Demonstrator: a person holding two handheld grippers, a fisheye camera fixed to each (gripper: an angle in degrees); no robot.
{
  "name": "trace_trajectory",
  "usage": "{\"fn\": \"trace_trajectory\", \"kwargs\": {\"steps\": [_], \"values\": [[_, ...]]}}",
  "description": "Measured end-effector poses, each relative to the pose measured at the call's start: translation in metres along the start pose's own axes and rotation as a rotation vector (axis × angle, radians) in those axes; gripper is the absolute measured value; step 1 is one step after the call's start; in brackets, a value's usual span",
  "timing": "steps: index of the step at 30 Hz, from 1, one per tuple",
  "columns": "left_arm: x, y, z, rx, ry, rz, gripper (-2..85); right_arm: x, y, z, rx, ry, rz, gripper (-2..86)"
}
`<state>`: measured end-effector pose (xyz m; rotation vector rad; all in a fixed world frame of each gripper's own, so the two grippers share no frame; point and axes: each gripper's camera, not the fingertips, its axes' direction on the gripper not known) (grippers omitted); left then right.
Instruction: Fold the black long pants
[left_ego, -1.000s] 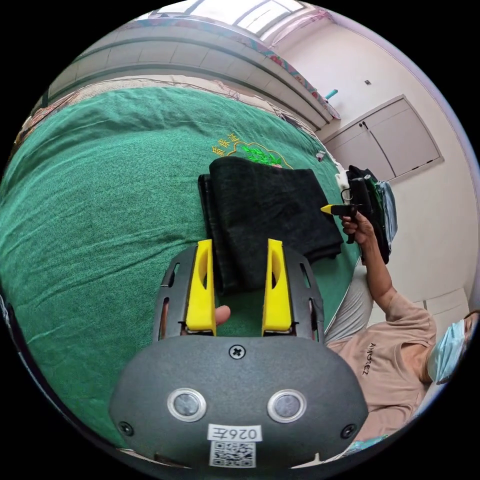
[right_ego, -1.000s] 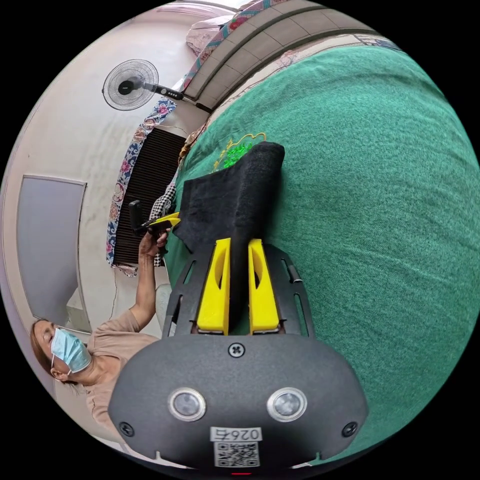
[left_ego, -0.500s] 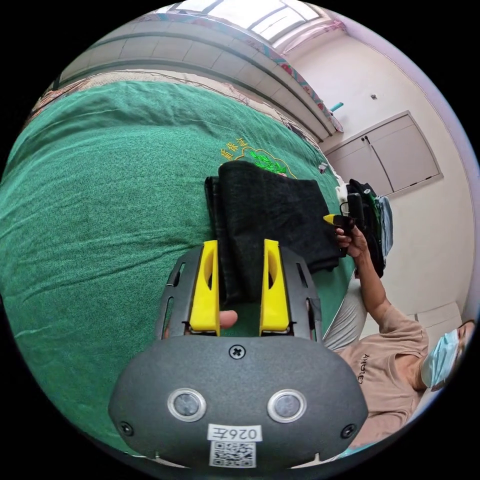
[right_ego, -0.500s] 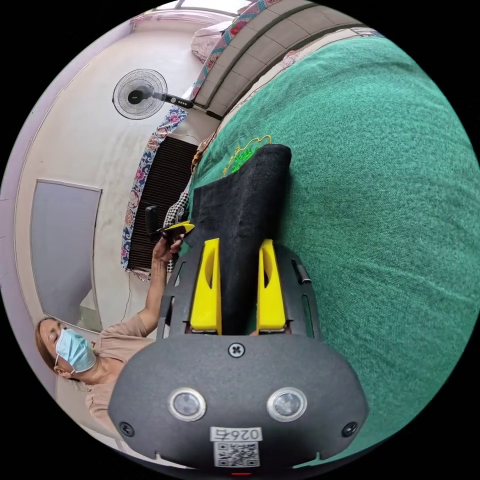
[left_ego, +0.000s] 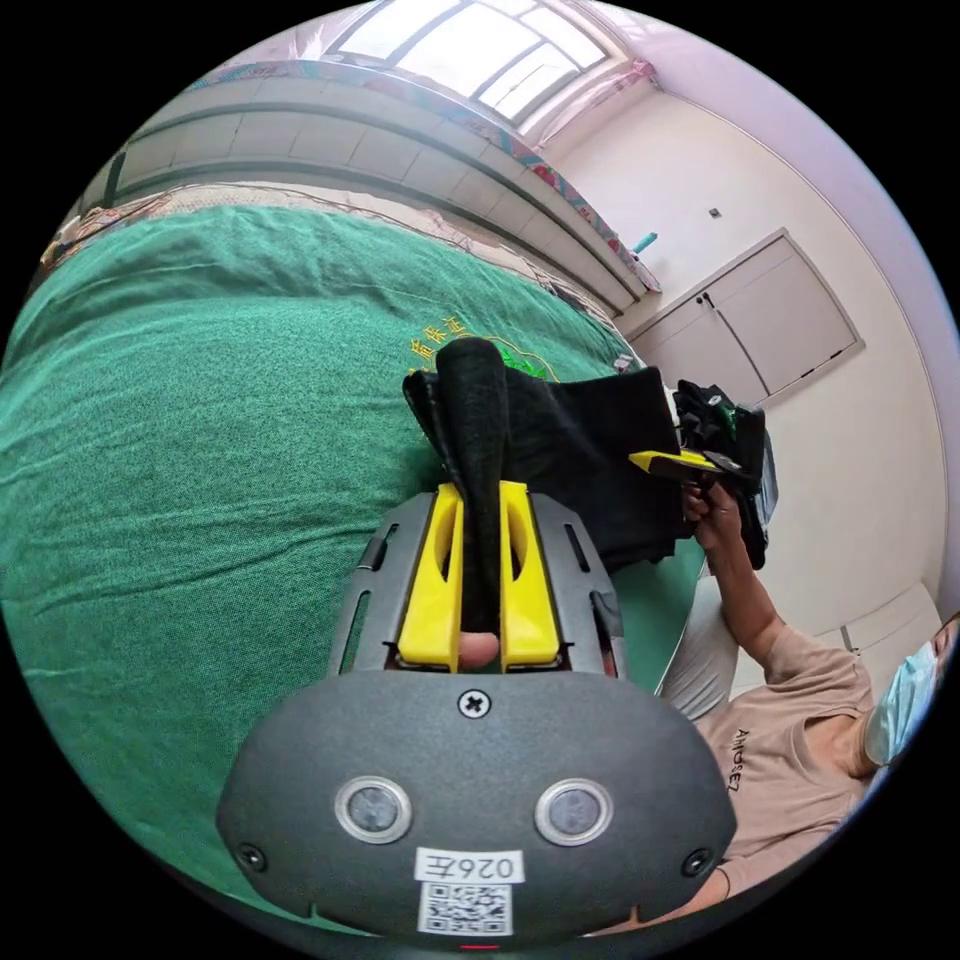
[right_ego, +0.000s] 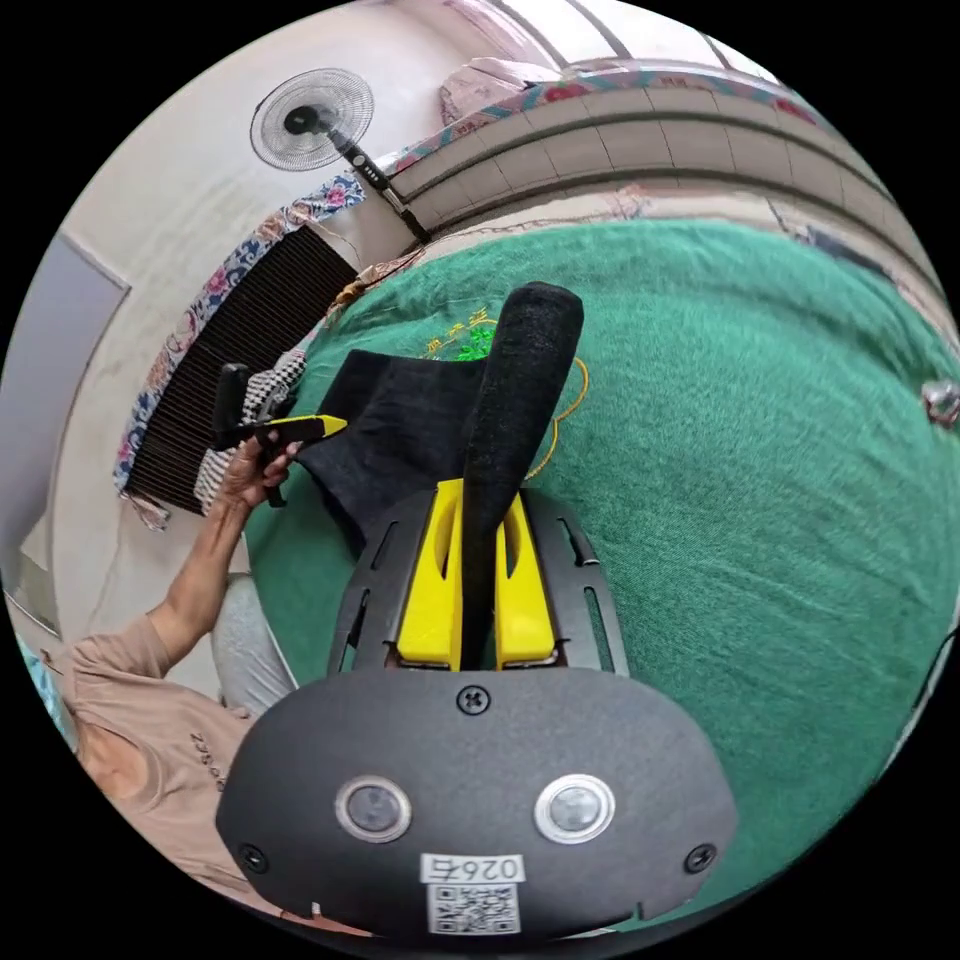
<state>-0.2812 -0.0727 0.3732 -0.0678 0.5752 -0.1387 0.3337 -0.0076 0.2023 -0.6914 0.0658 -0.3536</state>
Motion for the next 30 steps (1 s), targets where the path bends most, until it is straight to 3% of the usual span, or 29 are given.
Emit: {"fn": "trace_trajectory", "kwargs": {"steps": [5, 12, 20, 26, 30], "values": [[0.058, 0.058, -0.045, 0.149, -0.06, 0.134, 5.9, -0.1, 0.041, 0.008, 0.113, 0.322, -0.218, 1.6], [0.113, 0.225, -0.147, 0.47, -0.343, 0.157, 6.0, -0.23, 0.068, 0.037, 0.257, 0.371, -0.466, 1.9], [0.098, 0.447, -0.226, 0.887, -0.709, -0.186, 5.9, -0.477, 0.042, 0.191, 0.185, 0.331, -1.02, 1.3], [0.043, 0.523, -0.258, 1.076, -0.768, -0.387, 5.9, -0.635, 0.023, 0.312, 0.143, 0.373, -1.292, 1.0], [-0.015, 0.545, -0.262, 1.07, -0.785, -0.567, 6.4, -0.698, 0.015, 0.4, 0.142, 0.44, -1.383, 1.9]]}}
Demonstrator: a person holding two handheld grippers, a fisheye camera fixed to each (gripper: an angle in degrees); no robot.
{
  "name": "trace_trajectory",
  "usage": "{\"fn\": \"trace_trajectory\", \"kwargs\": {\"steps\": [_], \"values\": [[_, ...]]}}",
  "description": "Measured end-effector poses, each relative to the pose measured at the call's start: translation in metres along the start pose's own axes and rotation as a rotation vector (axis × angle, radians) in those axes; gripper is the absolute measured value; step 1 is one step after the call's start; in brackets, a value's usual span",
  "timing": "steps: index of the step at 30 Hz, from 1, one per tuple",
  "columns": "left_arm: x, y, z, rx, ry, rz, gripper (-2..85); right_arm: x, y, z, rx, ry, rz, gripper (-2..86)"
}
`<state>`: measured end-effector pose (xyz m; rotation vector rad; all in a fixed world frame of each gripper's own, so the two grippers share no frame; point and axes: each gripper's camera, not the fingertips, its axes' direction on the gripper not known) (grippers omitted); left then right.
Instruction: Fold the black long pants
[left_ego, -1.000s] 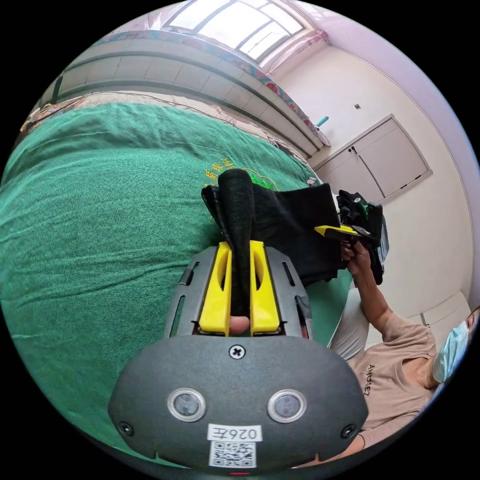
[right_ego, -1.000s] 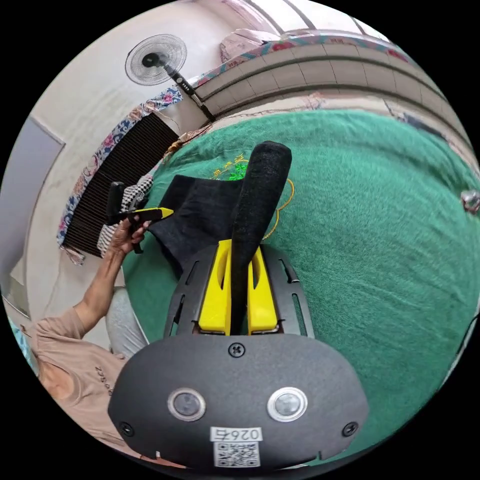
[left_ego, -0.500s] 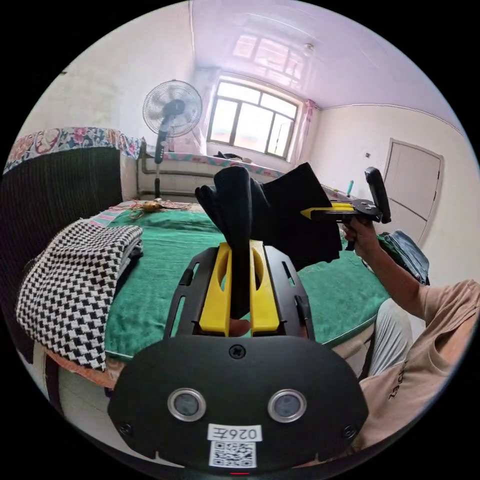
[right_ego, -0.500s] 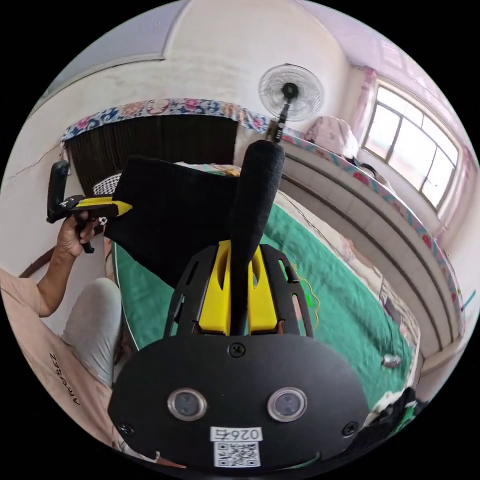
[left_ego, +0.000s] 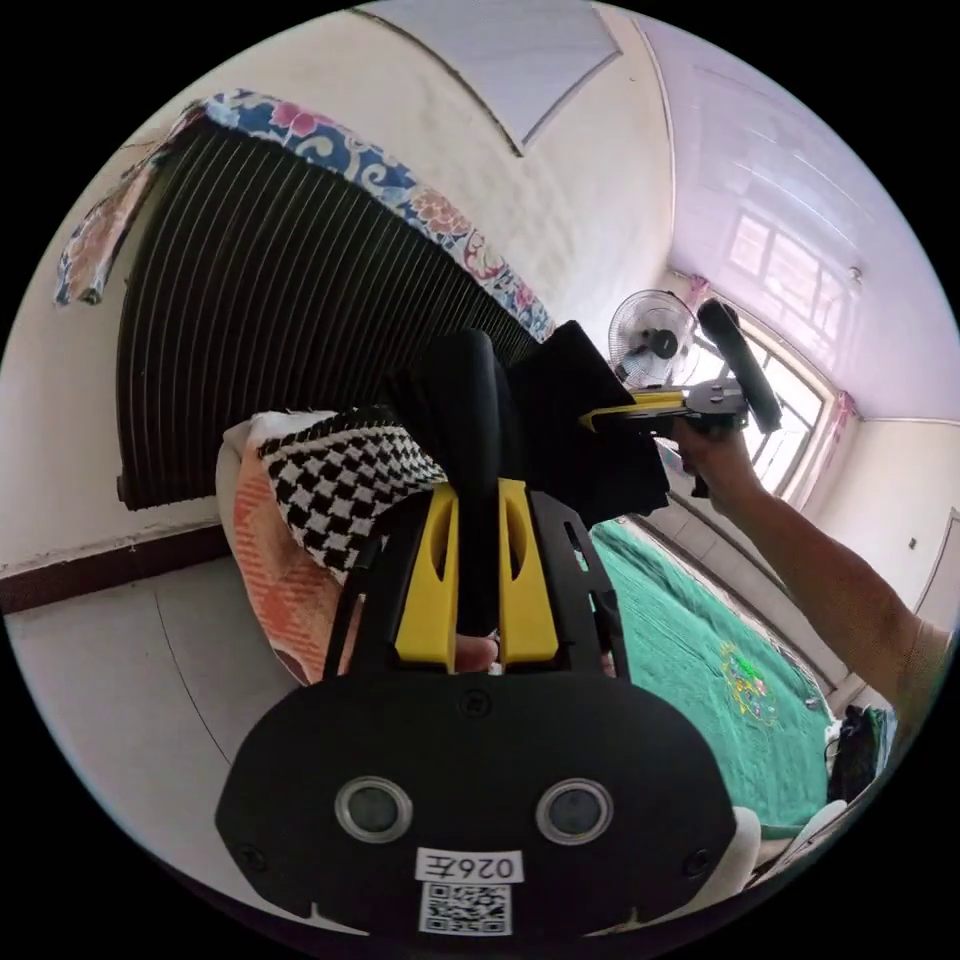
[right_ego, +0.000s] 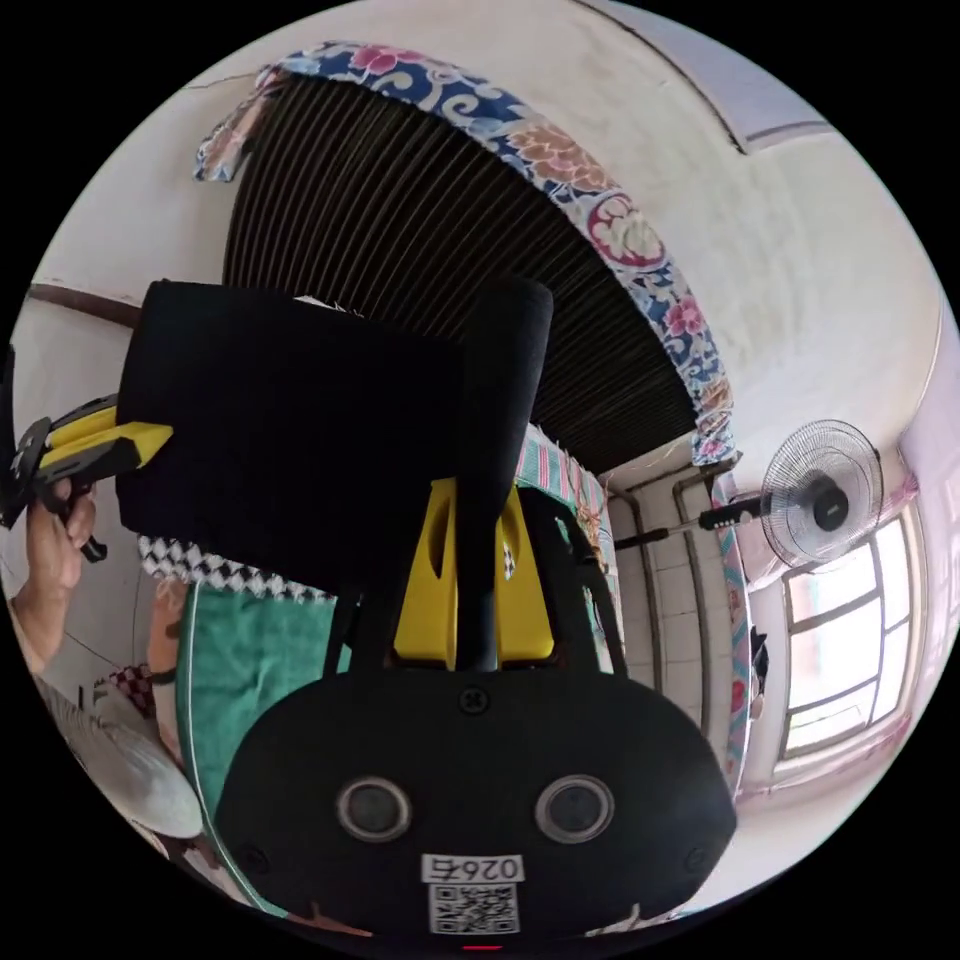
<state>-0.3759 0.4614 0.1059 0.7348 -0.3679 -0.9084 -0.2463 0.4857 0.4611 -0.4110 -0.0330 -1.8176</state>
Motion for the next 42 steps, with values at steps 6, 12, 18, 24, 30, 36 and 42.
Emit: {"fn": "trace_trajectory", "kwargs": {"steps": [6, 12, 18, 24, 30, 36, 42], "values": [[-0.055, 0.04, -0.047, 0.06, 0.209, -0.143, 6.6, 0.019, 0.001, 0.084, -0.027, -0.093, 0.516, -0.1], [0.01, 0.043, -0.092, 0.285, 0.116, 0.201, -0.7, 0.003, 0.068, 0.083, 0.103, -0.443, 0.649, -0.9], [0.021, 0.045, -0.019, -0.105, -0.118, 0.304, -0.9, -0.042, 0.112, 0.116, 0.092, -0.589, 0.665, -0.9], [0.064, 0.096, -0.089, 0.016, -0.112, 0.327, -1.0, -0.036, 0.178, 0.066, 0.075, -0.58, 0.69, -0.9], [0.15, 0.142, -0.173, 0.2, 0.008, 0.504, -1.0, -0.066, 0.318, -0.094, 0.279, -0.314, 0.627, -1.1], [0.253, 0.167, -0.241, 0.333, 0.172, 0.715, -1.0, -0.136, 0.482, -0.286, 0.412, 0.32, 0.752, -1.0], [0.347, 0.201, -0.297, 0.502, 0.503, 0.84, -0.7, -0.213, 0.6, -0.426, 0.551, 0.429, 0.798, -0.9]]}}
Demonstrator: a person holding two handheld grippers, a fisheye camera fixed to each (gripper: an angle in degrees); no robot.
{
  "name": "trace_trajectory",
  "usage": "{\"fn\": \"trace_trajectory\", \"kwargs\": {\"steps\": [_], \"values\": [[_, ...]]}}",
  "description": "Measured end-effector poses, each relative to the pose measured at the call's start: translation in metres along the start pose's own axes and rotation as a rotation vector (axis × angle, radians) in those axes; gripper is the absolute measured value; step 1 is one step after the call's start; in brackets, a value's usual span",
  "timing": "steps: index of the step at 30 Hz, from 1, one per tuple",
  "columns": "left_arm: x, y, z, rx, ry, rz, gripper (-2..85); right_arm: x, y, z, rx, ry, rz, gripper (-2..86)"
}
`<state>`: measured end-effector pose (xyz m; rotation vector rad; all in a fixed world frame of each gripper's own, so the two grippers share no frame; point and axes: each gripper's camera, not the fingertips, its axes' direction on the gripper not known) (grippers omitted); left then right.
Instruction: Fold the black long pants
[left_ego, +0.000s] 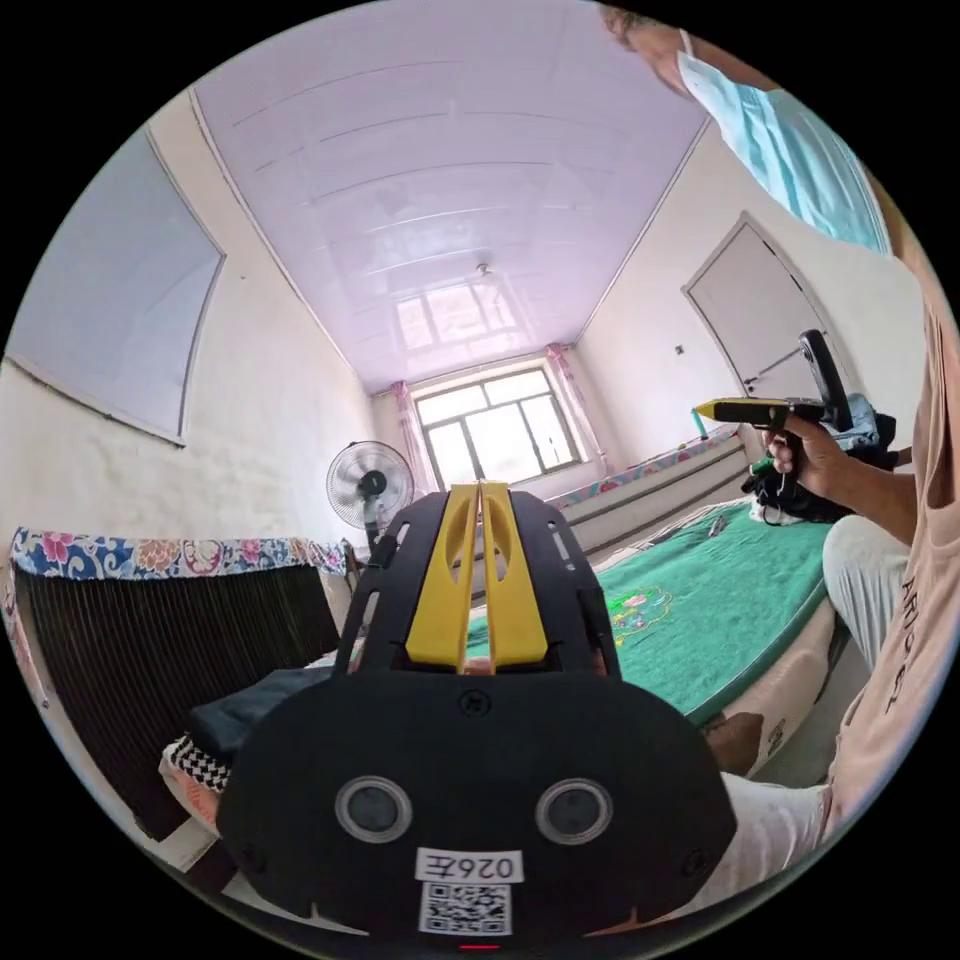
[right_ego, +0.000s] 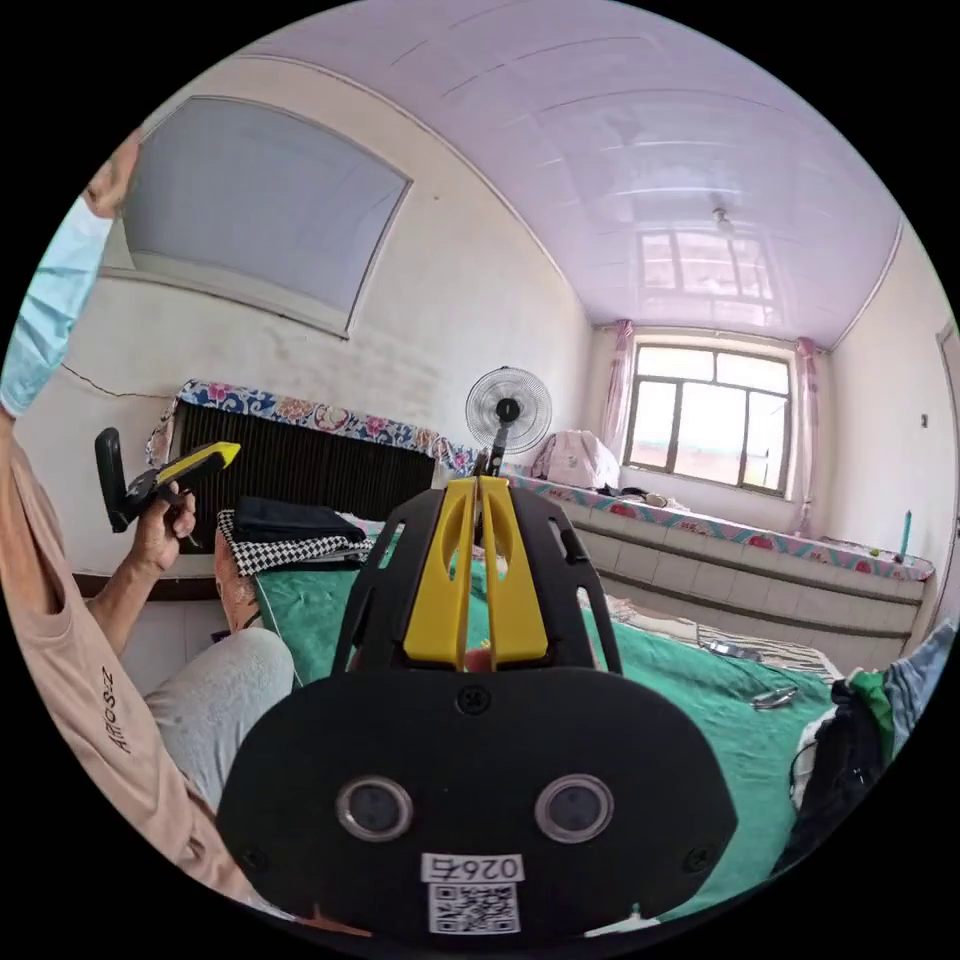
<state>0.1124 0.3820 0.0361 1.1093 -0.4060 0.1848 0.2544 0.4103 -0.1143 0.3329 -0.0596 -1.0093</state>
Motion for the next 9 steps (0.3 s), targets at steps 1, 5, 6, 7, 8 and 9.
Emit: {"fn": "trace_trajectory", "kwargs": {"steps": [1, 5, 6, 7, 8, 9], "values": [[0.021, -0.014, 0.008, 0.002, 0.045, 0.036, -0.5, 0.002, 0.005, -0.031, 0.033, 0.049, -0.021, -0.8], [0.086, -0.062, 0.044, 0.126, 0.375, 0.063, 4.2, -0.001, 0.023, -0.118, 0.056, 0.285, -0.119, 0.0], [0.094, -0.069, 0.051, 0.143, 0.431, 0.047, 5.4, 0.0, 0.026, -0.128, 0.074, 0.272, -0.13, 0.3], [0.11, -0.082, 0.069, 0.162, 0.543, 0.006, 6.5, 0.007, 0.033, -0.146, 0.089, 0.236, -0.119, 2.3], [0.127, -0.094, 0.091, 0.164, 0.661, -0.023, 6.3, 0.018, 0.039, -0.16, 0.081, 0.22, -0.069, 4.1], [0.137, -0.101, 0.103, 0.151, 0.725, -0.03, 4.6, 0.024, 0.042, -0.166, 0.071, 0.223, -0.039, 4.8]]}}
